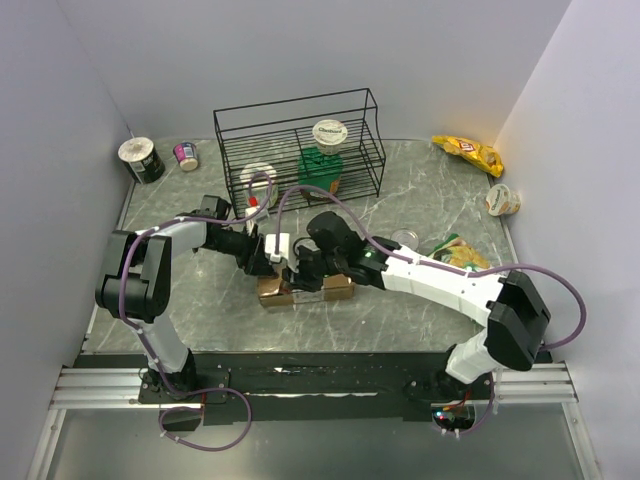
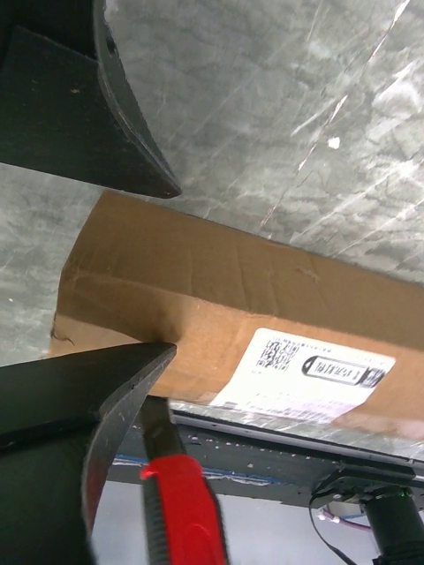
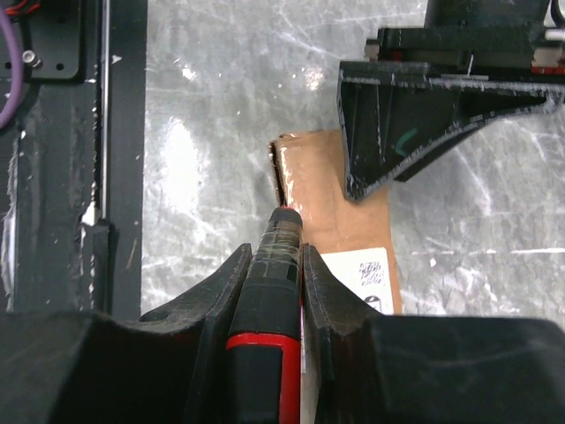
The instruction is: Unpack the express box
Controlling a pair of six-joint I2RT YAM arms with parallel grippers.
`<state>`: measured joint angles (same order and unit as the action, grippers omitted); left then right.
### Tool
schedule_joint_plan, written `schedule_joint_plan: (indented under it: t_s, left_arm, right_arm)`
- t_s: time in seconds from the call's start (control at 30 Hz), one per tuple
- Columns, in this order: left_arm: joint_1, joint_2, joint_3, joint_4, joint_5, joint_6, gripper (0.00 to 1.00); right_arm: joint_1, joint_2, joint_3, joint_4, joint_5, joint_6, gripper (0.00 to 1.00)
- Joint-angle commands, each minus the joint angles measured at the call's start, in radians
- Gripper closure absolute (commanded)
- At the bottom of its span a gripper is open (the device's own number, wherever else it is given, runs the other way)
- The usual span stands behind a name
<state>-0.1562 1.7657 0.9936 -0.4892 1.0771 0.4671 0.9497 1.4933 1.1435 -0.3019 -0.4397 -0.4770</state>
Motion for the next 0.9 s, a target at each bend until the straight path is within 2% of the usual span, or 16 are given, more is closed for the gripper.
schedule_joint_plan:
  t_s: [0.0,0.3,0.5,0.6,0.63,0.83,0.87]
  left_arm:
    - [0.004,0.014,-0.003,-0.008,-0.105,0.102,0.30]
    - [0.004,0.028,0.014,-0.049,-0.077,0.149,0.31]
    - [0.006,0.015,0.056,-0.077,-0.010,0.134,0.21]
    - [0.014,-0.015,0.083,-0.058,-0.002,0.088,0.19]
    - [0.026,-0.026,0.089,-0.036,-0.006,0.023,0.17]
    - [0.105,-0.181,0.102,0.219,-0.064,-0.258,0.14]
    - [0.113,-0.216,0.103,0.245,-0.071,-0.269,0.14]
  right_arm:
    - [-0.043,-0.088,-0.028,-0.086,-0.005,-0.037,1.00]
    - [-0.086,-0.140,-0.113,-0.054,-0.040,-0.107,1.00]
    - [-0.077,-0.124,-0.088,-0.008,-0.080,-0.162,1.00]
    - [-0.057,-0.091,-0.058,0.003,-0.108,-0.173,1.00]
    - [-0.051,-0.068,-0.047,0.012,-0.113,-0.169,1.00]
    - [-0.003,0.054,0.082,0.064,-0.103,-0.078,1.00]
    - [-0.002,0.071,0.116,0.092,-0.094,-0.051,1.00]
